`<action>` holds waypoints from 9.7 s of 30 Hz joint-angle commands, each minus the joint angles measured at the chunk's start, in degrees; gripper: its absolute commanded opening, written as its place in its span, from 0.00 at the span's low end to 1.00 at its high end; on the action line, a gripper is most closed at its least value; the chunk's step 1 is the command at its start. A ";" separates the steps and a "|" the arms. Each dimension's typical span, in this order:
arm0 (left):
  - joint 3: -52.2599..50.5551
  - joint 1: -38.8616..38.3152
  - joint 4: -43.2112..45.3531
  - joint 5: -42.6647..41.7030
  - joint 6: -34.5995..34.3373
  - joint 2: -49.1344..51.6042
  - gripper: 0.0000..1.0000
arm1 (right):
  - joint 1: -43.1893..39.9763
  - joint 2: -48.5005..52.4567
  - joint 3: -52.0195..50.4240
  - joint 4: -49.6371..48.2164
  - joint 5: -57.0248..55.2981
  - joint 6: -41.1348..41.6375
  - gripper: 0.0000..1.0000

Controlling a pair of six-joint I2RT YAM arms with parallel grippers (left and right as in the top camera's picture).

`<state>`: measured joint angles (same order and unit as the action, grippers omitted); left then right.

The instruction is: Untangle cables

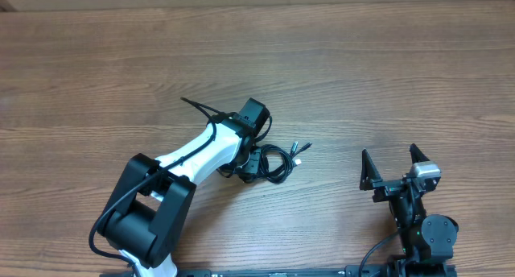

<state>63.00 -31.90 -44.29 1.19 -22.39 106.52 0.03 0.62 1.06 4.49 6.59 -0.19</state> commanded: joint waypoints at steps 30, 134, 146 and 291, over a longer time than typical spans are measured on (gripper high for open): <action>-0.24 -0.39 -5.16 -3.80 15.13 -42.47 0.04 | 0.24 -0.46 -0.61 -0.26 -0.55 0.20 1.00; -0.26 -0.37 23.28 -15.21 -26.05 -46.23 0.04 | 25.24 53.40 56.43 5.81 42.18 55.41 0.85; -0.26 -0.37 20.39 -19.28 -22.88 -46.23 0.04 | 24.63 53.51 56.43 1.73 37.55 52.89 0.85; -0.26 5.62 9.79 -35.19 11.06 -50.51 0.04 | 24.63 56.94 56.30 61.90 -21.40 42.42 0.91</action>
<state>62.22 -26.26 -34.79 -32.23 -15.14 57.32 24.77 57.78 56.77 65.45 -6.98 38.83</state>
